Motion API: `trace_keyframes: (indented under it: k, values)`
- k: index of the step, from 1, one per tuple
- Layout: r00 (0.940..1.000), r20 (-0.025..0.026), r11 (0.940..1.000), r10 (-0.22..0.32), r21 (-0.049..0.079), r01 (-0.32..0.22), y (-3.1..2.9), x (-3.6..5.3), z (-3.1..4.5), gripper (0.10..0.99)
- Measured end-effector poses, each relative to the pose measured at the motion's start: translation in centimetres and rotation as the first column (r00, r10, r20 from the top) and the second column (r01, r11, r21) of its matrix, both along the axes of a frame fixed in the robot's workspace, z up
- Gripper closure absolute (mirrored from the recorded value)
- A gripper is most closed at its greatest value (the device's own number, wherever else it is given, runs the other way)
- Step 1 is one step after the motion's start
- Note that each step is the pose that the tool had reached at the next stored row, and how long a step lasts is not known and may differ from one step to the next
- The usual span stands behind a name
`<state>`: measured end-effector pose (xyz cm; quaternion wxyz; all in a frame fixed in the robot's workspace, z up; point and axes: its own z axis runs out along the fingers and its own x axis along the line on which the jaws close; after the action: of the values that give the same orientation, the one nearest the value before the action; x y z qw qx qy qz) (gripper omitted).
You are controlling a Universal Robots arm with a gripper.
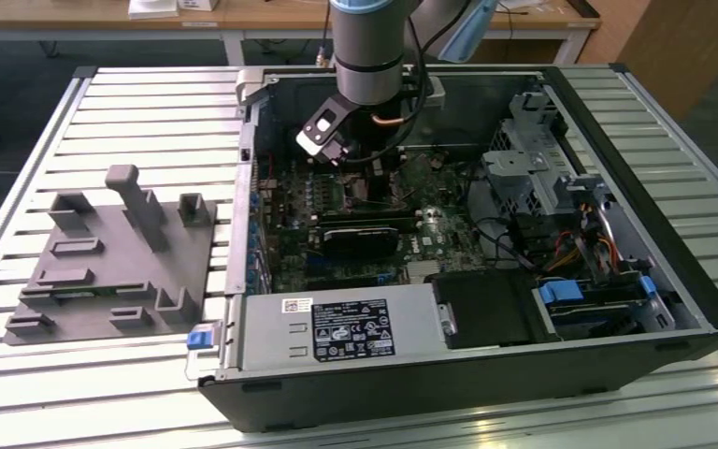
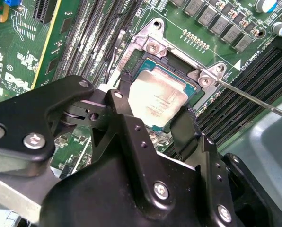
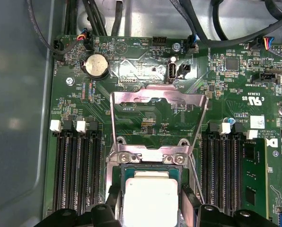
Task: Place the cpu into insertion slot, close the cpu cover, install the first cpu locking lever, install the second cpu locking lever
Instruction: 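Place the cpu into insertion slot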
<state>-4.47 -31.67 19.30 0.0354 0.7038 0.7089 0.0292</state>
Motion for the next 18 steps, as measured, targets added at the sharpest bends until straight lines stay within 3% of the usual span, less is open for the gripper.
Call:
trace_keyframes:
  k: [8, 18]
  values:
    - [1.0000, 0.0000, 1.0000, 0.000, 0.000, 0.000, 0.00, 0.02, 0.13, 0.475]
    - [1.0000, -0.0014, 1.0000, 0.000, 0.002, 0.000, 0.00, 0.02, 2.08, 0.486]
